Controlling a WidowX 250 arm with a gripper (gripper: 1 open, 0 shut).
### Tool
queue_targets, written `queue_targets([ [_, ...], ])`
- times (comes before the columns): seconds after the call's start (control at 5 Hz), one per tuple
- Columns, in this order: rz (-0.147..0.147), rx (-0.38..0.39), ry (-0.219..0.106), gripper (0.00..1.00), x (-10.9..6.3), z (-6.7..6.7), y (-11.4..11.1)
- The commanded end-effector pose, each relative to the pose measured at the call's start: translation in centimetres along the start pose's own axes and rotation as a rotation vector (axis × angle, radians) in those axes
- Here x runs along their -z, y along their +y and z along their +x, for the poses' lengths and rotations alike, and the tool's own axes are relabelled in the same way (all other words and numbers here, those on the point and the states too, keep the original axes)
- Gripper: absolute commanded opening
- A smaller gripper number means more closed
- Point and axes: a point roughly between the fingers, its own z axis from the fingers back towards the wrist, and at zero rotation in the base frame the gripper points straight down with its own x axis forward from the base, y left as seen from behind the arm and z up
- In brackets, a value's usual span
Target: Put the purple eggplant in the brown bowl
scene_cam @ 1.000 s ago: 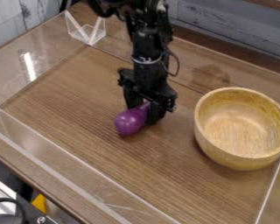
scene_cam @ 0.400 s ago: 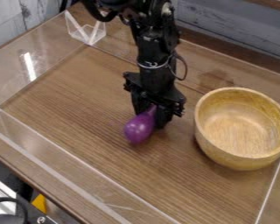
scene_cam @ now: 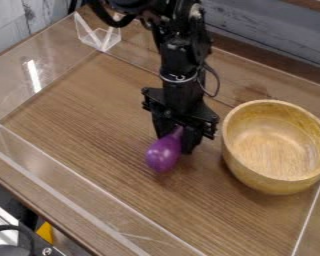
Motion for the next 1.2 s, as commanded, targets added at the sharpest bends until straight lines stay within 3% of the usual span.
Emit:
queue_targets([
  [0.0,-0.013,0.024,-0.044,0.0,-2.6,0.6,-0.8],
  [0.2,-0.021,0.052,-0.036,0.0,-3.9,0.8,-1.4],
  [0.6,-0.048,0.159,-0.055,0.0,-7.7,1.8,-5.8],
  [0.8,-0.055,0.194,-0.055,0.0,-5.4,2.8,-9.2],
  [1.0,-0.042,0.205,-0.074,0.0,-3.4,3.7,-11.4],
])
